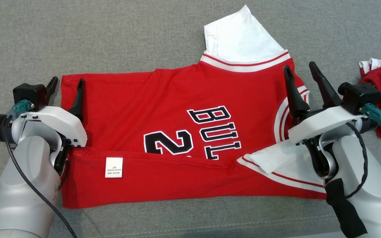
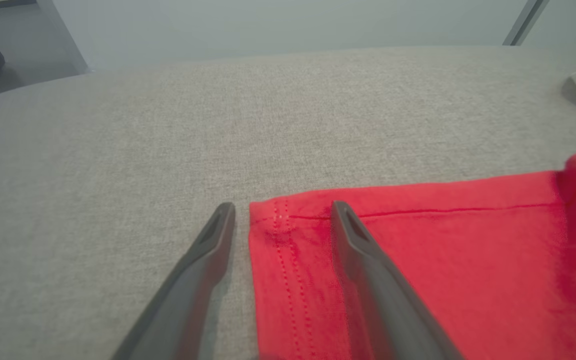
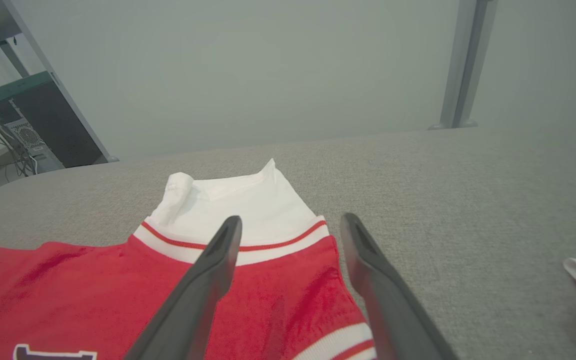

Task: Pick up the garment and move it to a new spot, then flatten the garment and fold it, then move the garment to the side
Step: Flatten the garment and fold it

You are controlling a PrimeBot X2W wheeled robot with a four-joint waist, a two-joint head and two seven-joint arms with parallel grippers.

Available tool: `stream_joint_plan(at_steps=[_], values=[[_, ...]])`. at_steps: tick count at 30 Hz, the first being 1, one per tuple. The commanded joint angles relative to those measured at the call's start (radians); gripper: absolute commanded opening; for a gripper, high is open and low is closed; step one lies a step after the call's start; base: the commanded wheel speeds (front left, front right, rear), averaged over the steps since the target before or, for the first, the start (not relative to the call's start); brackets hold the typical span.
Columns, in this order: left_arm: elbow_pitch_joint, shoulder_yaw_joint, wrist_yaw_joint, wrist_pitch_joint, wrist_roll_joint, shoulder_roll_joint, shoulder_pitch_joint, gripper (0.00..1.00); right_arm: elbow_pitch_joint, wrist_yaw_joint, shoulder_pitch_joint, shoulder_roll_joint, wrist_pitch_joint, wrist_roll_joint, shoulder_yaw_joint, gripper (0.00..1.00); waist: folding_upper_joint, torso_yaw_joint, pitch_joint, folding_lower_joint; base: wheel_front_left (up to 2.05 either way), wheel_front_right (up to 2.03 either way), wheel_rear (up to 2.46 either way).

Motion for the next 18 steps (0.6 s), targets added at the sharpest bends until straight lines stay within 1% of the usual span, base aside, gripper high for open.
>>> stream_joint_plan(at_steps=[1,4,5,7,8,9,11,18], values=[[-0.013,0.022,-0.007,-0.006,-0.011,0.036,0.011,1.00,-0.017,0.003,-0.009,0.004,-0.006,0.010,0.018,1.00,0.0000,-0.002,-0.001,0.0000,0.00,0.00,0.00],[0.001,0.016,-0.007,-0.006,-0.022,0.033,0.005,1.00,-0.017,0.003,-0.010,0.004,-0.006,0.012,0.020,1.00,0.0000,-0.004,0.000,0.0000,0.00,0.00,0.00],[0.006,0.014,-0.007,-0.006,-0.024,0.034,0.001,0.95,-0.018,0.003,-0.011,0.004,-0.006,0.013,0.021,1.00,0.0000,-0.006,0.001,0.0000,0.00,0.00,0.00],[0.016,0.012,-0.007,-0.006,-0.030,0.036,-0.009,0.72,-0.019,0.003,-0.012,0.003,-0.006,0.014,0.023,1.00,0.0000,-0.008,0.002,0.0000,0.00,0.00,0.00],[0.020,0.012,-0.007,-0.006,-0.033,0.037,-0.013,0.53,-0.020,0.003,-0.013,0.003,-0.006,0.014,0.024,1.00,0.0000,-0.009,0.003,0.0000,0.00,0.00,0.00],[0.023,0.010,-0.007,-0.006,-0.036,0.037,-0.017,0.29,-0.022,0.003,-0.014,0.003,-0.006,0.016,0.023,1.00,0.0000,-0.009,0.003,0.0000,0.00,0.00,0.00],[0.017,0.010,-0.007,-0.006,-0.041,0.037,-0.024,0.00,-0.024,0.003,-0.014,0.000,-0.006,0.018,0.022,1.00,0.0000,-0.008,0.003,0.0000,0.00,0.00,0.00],[-0.046,0.032,0.011,-0.006,-0.032,0.032,-0.002,0.00,-0.013,0.003,-0.032,-0.016,-0.006,0.026,0.016,1.00,0.0000,0.013,0.005,0.0000,0.00,0.00,0.00]])
